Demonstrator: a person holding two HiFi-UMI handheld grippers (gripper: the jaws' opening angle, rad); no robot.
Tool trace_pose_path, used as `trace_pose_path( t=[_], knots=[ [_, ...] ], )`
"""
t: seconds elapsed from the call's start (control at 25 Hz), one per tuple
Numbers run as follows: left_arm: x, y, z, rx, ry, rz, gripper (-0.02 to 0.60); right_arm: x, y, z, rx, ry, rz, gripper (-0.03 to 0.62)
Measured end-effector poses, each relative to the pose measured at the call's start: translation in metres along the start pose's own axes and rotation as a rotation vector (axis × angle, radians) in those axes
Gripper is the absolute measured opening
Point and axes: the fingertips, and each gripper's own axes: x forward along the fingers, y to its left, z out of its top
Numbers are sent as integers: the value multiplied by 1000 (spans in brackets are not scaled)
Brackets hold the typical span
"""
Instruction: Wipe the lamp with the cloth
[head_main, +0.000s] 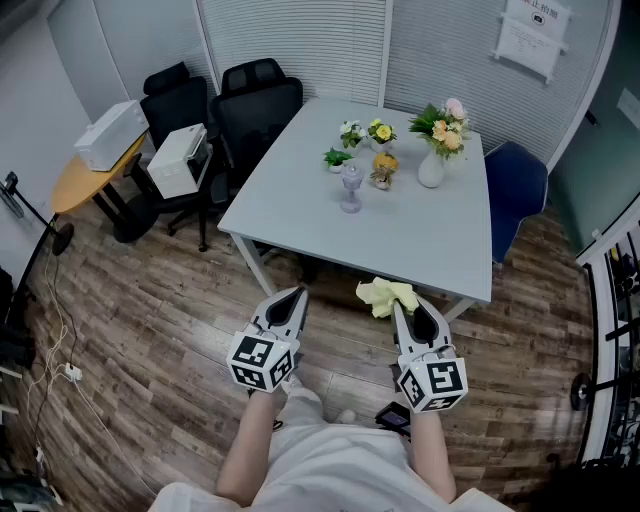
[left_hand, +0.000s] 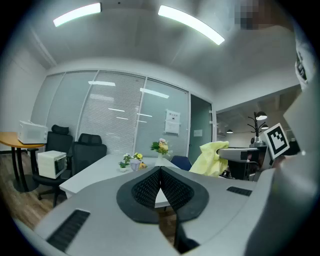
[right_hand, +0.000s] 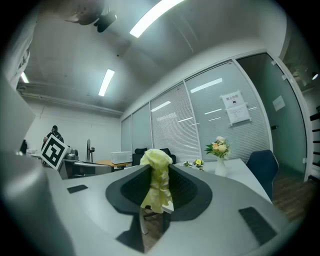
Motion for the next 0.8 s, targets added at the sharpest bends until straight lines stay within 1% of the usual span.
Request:
trace_pose_path(
  t=[0.28,0.4,0.48,0.56,0.6,0.64,0.68,0.8],
  knots=[
    [-10,0,-5,15,13,33,3,-7,4,-2,9,5,4,112],
    [-10,2,-5,37,22,57,2,-7,3,-2,6,6,8,112],
    [-10,1,-4,37,17,54,3,-8,3,-2,9,4,9,112],
    [-12,-2,-2,15,5,31,6,-11,4,-1,26,-4,12,112],
    [-12,-5,-2,-3,0,14,60,-13,4,0,43,-11,17,114],
    [-11,-7,-2,-24,-5,-2,194,-15,4,0,63,-20,22,115],
    [-10,-9,-3,-40,-8,-11,254,-17,2,0,79,-27,24,117],
    [-8,-14,-6,-45,-3,-12,279,-23,-3,1,100,-36,30,118]
  ],
)
